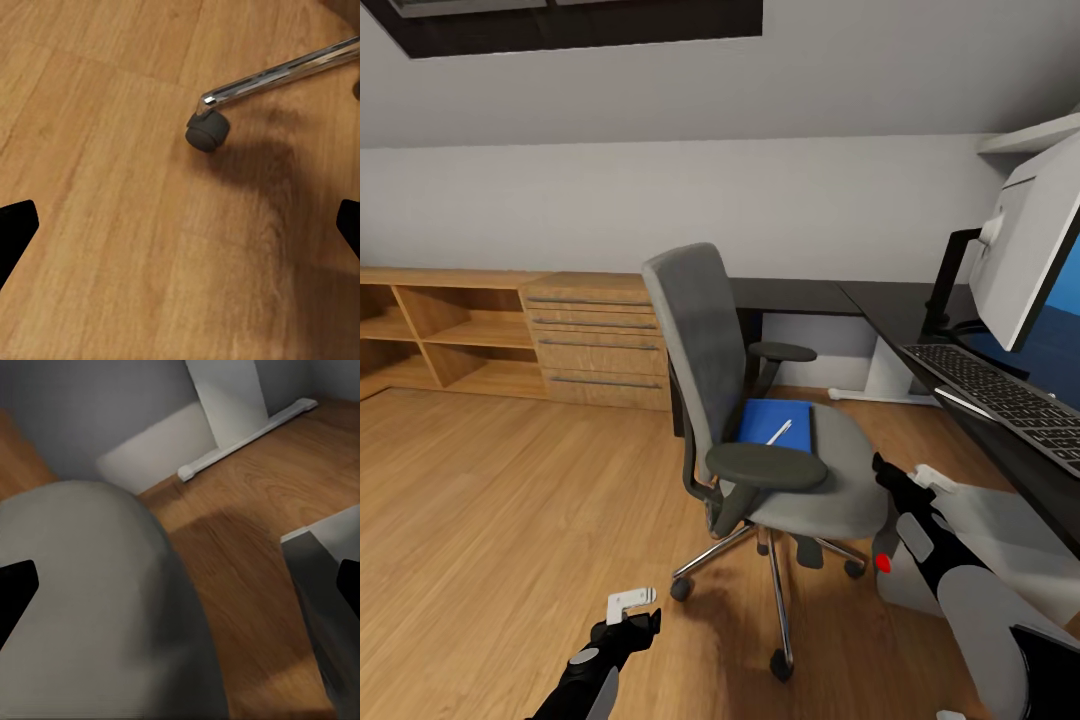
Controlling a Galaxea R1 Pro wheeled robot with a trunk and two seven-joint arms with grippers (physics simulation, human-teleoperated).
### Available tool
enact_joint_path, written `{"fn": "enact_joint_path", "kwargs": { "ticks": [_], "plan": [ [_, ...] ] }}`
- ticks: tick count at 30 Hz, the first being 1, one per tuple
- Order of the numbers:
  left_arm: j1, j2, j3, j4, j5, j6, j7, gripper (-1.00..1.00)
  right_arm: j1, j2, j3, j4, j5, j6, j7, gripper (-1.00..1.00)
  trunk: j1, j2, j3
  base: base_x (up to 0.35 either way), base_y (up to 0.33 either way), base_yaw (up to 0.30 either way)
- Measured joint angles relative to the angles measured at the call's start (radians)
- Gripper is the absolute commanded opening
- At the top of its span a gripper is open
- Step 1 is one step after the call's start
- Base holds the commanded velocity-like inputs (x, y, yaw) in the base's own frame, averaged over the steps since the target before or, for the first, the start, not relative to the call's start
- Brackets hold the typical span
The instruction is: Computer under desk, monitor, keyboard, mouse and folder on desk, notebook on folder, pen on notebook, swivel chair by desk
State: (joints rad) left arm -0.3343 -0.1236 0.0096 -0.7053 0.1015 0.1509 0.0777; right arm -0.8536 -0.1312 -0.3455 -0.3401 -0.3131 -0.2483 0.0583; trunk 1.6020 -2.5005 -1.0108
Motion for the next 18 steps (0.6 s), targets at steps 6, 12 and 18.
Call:
{"fn": "enact_joint_path", "kwargs": {
  "ticks": [6,12,18],
  "plan": [
    [0.000,0.000,0.000,0.000,0.000,0.000,0.002,1.00,0.000,0.005,0.000,0.007,0.000,0.000,0.000,1.00,0.000,0.000,0.000,0.000,0.000,0.000],
    [0.000,0.000,0.000,0.000,0.000,0.000,0.003,1.00,0.000,0.005,0.000,0.015,0.000,0.000,0.000,1.00,0.002,-0.001,-0.019,0.000,0.000,0.000],
    [0.000,0.000,-0.001,0.000,0.000,0.000,0.004,1.00,0.000,0.007,0.001,0.015,0.000,0.000,0.000,1.00,0.003,-0.002,-0.027,0.000,0.000,0.000]
  ]
}}
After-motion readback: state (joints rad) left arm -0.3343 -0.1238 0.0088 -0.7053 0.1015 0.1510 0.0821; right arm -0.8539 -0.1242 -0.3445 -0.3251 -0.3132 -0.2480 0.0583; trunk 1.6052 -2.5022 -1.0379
